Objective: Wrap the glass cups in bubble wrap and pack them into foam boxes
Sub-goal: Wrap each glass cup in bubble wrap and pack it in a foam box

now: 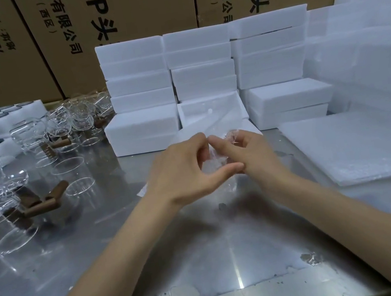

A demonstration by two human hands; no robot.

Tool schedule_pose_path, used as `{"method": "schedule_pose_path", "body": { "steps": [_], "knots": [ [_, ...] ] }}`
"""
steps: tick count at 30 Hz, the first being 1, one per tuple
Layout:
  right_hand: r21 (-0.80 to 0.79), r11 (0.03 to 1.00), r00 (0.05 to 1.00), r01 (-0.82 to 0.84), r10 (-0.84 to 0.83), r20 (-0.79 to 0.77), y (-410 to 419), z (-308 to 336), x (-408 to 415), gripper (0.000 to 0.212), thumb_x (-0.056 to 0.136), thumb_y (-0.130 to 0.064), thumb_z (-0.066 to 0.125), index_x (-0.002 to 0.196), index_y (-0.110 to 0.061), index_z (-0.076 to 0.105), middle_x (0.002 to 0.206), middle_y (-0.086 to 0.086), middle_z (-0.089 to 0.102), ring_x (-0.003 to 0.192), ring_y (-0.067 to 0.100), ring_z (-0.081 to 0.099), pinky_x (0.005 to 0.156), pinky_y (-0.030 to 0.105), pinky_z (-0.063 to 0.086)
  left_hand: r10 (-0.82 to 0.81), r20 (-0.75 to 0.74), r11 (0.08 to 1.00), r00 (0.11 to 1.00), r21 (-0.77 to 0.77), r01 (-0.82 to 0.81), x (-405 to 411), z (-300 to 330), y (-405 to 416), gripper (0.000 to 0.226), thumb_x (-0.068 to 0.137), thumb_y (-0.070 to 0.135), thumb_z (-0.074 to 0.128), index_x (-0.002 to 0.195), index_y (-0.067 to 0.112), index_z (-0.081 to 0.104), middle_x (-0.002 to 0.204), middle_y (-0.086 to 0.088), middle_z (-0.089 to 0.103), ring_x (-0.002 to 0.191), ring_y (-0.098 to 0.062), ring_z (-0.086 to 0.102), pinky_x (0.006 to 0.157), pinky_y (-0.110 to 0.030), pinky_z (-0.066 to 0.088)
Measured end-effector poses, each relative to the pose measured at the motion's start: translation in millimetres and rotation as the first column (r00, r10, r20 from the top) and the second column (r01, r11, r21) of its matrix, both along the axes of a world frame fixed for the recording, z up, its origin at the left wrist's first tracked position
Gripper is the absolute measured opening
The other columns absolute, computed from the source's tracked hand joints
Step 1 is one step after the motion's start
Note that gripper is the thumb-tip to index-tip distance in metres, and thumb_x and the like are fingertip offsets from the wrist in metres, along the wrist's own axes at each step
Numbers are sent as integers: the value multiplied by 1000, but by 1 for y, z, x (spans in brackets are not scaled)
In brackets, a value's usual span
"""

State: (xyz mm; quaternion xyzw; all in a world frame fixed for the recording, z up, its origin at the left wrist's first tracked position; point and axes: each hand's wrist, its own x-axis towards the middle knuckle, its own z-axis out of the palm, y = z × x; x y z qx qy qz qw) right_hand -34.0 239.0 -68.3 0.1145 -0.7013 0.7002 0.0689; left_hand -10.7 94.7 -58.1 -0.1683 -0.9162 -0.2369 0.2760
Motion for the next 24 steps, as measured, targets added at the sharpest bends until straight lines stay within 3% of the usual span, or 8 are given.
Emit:
{"method": "schedule_pose_path", "body": {
  "steps": [3, 7, 10, 15, 18, 20, 22, 24],
  "knots": [
    [-1, 999, 999, -37, 37, 36, 2, 0, -2, 33, 83, -38, 70, 69, -15, 51, 71, -7, 73, 56, 7, 65, 56, 17, 52, -29, 81, 996, 996, 83, 22, -6, -1, -8, 38, 67, 62, 63, 71, 31, 42, 67, 15, 55, 57, -4, 52, 54, -28, 40],
    [44, 998, 999, -38, 37, 24, 5, 3, -2, 33, 83, -41, 69, 73, -15, 51, 81, -6, 75, 52, 8, 63, 51, 16, 49, -78, 105, 967, 991, 249, 49, -9, 2, -14, 6, 71, 40, 57, 71, 35, 56, 73, 22, 63, 48, -3, 51, 55, -19, 39],
    [112, 992, 998, 52, -47, -47, 8, 4, -4, 40, 84, -47, 66, 66, -14, 52, 76, -6, 74, 42, 7, 50, 44, 14, 41, 9, 16, 914, 1000, 405, -15, -11, 6, -16, 7, 77, 31, 59, 70, 34, 61, 72, 18, 66, 50, -1, 52, 55, -14, 38],
    [94, 983, 987, 157, -151, -61, 14, 10, -8, 49, 95, -52, 42, 76, -13, 65, 71, -1, 70, 42, 1, 45, 42, 10, 34, 182, -197, 797, 963, 604, -27, -15, 21, -34, 10, 92, 21, 61, 94, 27, 68, 87, 17, 68, 69, -16, 65, 66, -27, 52],
    [275, 907, 947, 318, -294, -125, 22, 8, -14, 42, 99, -42, 38, 86, -12, 64, 83, -3, 62, 66, 3, 54, 57, 19, 38, 241, -438, 868, 866, 497, 10, -14, 28, -44, 20, 96, 15, 56, 108, 9, 70, 99, 7, 66, 77, -5, 59, 71, -11, 46],
    [447, 815, 929, 369, -339, -149, 27, 5, -20, 39, 98, -39, 37, 96, -7, 60, 98, 4, 54, 88, 18, 53, 71, 31, 38, 202, -568, 933, 798, 360, 20, -14, 29, -46, 22, 98, 9, 52, 111, 2, 68, 96, 1, 62, 84, -2, 53, 74, -9, 41],
    [589, 740, 936, 325, -340, -88, 33, 3, -23, 34, 98, -42, 35, 100, -14, 54, 109, 2, 45, 97, 23, 50, 82, 35, 37, 115, -627, 972, 771, 231, 43, -15, 27, -45, 21, 97, 2, 52, 111, 1, 67, 95, -8, 64, 87, -6, 53, 78, -14, 43],
    [670, 697, 948, 257, -316, -36, 37, 1, -25, 30, 98, -45, 35, 102, -19, 49, 104, 0, 49, 97, 23, 51, 83, 35, 38, 31, -602, 990, 798, 130, 59, -16, 23, -41, 24, 92, -6, 53, 110, 2, 68, 95, -14, 63, 89, -12, 54, 80, -16, 42]
  ]
}}
